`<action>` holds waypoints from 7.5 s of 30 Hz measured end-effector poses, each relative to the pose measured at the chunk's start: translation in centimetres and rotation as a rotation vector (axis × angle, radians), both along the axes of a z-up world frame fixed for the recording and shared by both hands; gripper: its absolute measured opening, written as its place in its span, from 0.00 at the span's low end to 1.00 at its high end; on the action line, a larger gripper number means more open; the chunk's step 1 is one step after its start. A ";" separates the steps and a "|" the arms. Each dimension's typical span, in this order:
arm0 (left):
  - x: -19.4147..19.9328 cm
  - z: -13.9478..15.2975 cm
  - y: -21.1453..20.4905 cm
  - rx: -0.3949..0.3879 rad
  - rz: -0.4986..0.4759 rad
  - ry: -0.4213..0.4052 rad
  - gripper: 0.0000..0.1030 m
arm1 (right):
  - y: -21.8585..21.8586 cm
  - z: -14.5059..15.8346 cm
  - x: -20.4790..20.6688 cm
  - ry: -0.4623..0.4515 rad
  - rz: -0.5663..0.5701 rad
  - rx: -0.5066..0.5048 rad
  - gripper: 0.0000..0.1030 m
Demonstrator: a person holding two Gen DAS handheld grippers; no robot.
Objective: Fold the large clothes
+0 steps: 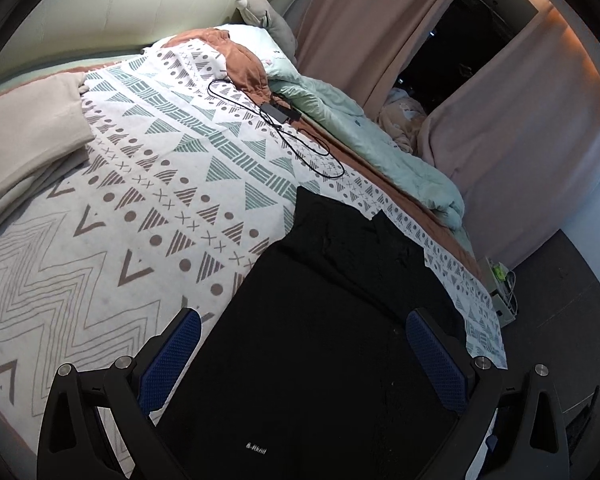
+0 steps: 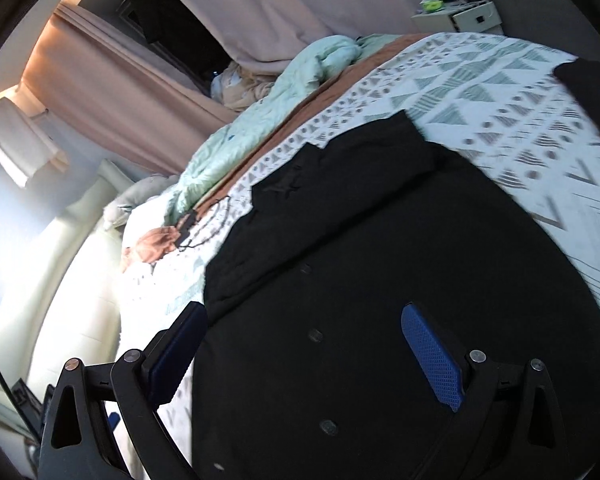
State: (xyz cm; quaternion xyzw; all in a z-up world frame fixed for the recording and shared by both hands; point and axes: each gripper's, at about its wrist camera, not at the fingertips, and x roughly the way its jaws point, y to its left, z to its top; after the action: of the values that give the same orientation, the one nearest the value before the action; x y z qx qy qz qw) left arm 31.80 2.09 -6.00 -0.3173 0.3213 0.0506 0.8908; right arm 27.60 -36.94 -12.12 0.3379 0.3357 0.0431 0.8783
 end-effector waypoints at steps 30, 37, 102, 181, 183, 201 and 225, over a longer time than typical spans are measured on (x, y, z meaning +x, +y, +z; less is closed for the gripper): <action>-14.4 -11.0 2.5 -0.216 -0.086 0.165 0.41 | -15.3 -9.5 -21.0 0.083 -0.244 0.119 0.75; -13.8 -12.1 2.8 -0.207 -0.054 0.190 0.41 | -15.9 -11.3 -20.2 0.076 -0.241 0.159 0.74; -21.1 1.0 8.2 -0.245 -0.129 -0.013 0.10 | -9.2 0.8 -22.5 -0.087 -0.025 0.340 0.09; 11.7 -0.7 9.9 -0.249 -0.049 -0.068 1.00 | -7.7 -3.4 10.2 -0.019 -0.171 0.297 0.64; 11.5 -0.6 9.9 -0.236 -0.047 -0.082 1.00 | -8.0 -3.5 9.8 -0.023 -0.192 0.280 0.75; 5.3 -4.9 12.2 -0.051 -0.065 0.126 0.64 | -9.0 -5.3 4.9 0.161 -0.059 -0.058 0.75; 1.4 -9.7 10.5 0.002 -0.210 0.265 0.02 | -8.3 -9.5 -0.9 0.231 0.047 -0.070 0.06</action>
State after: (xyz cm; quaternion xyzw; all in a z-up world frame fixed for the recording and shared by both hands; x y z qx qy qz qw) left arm 33.21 12.58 -15.67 -0.2715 0.4672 -0.0012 0.8414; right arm 26.70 -45.22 -21.65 0.3019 0.4436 0.0130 0.8437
